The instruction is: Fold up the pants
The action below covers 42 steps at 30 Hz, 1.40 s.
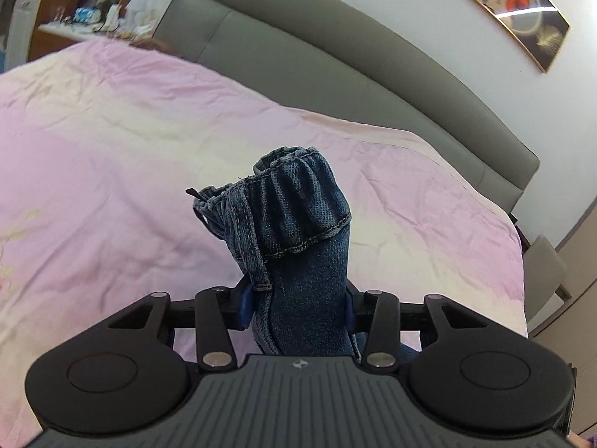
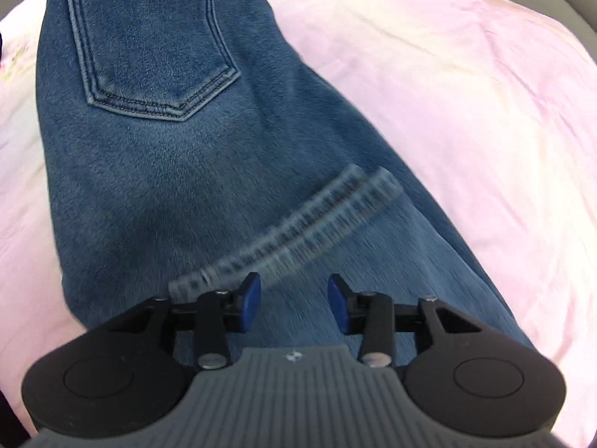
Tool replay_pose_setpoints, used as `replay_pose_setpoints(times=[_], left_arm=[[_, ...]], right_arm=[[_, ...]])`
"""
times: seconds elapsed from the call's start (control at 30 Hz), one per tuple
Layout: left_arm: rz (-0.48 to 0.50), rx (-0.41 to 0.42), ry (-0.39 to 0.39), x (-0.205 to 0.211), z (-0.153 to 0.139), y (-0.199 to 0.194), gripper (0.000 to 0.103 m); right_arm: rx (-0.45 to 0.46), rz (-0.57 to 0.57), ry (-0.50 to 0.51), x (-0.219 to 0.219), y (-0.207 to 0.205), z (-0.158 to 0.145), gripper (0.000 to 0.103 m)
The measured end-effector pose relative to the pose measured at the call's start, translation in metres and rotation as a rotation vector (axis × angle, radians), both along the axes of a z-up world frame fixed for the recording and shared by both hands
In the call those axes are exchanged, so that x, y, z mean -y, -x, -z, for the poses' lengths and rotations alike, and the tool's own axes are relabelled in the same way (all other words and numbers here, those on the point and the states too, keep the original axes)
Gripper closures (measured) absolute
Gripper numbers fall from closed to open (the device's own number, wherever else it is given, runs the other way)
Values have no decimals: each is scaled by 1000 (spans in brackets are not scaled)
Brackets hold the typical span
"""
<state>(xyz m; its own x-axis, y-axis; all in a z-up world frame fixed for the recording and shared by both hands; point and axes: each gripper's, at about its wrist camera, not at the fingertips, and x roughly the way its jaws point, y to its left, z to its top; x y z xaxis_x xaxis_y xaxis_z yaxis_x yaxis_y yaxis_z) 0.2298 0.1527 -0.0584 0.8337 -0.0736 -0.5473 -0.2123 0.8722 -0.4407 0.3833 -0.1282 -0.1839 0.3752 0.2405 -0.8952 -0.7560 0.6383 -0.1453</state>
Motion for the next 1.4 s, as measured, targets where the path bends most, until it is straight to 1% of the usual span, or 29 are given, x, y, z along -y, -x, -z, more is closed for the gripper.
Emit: replay_pose_setpoints(times=[0.1,0.17,0.23,0.3,0.4,0.53,0.6,0.67,0.77,0.8,0.87,0.97,1.0,1.07,1.13,1.2,1.23,1.27,1.33,1.37,1.4], left_arm=[[74,37,-92,44,-27,-3,54],[133,53,-175,82,-44,-7,54],[190,64,-242,117,-56,-9,54],[254,77,-302,157,-60,-14,54],[349,89,-415,215,-60,-16,54],[498,64,-533,293,-41,-26,54],[584,44,-592,329,-24,-32,54],[678,2,-632,365,-1,-38,54],[789,-80,-667,402,39,-42,54],[816,-99,-685,410,51,-37,54],[857,-106,-721,421,72,-35,53],[909,-139,-700,425,84,-34,48],[923,-136,-689,424,85,-28,47],[948,-140,-647,418,82,-29,40],[964,-143,-611,412,80,-32,39],[974,-141,-563,404,75,-34,37],[983,-146,-535,400,73,-34,30],[999,-145,-483,394,68,-35,21],[1050,-155,-352,381,64,-35,19],[1045,-157,-335,375,61,-34,19],[1027,-150,-353,369,58,-31,19]], right_arm=[[10,55,-23,37,12,-12,62],[8,89,-31,65,21,-18,61],[15,114,-34,89,30,-22,61],[22,155,-44,113,42,-27,60],[16,216,-67,152,55,-25,60],[13,261,-97,188,73,-28,60],[13,281,-118,204,77,-28,60],[8,305,-146,220,78,-25,60],[-5,327,-176,236,81,-19,61],[-6,328,-179,240,83,-17,61],[-12,322,-187,245,87,-13,61],[-20,316,-195,250,90,-10,60],[-24,318,-198,250,91,-7,60],[-33,323,-204,249,88,-2,60],[-32,320,-202,247,85,-2,60],[-19,316,-200,245,85,-10,60],[-9,313,-204,246,84,-17,60],[0,312,-209,244,85,-23,60],[15,311,-222,242,86,-34,59],[23,311,-228,242,86,-41,58],[30,311,-232,241,86,-48,57]])
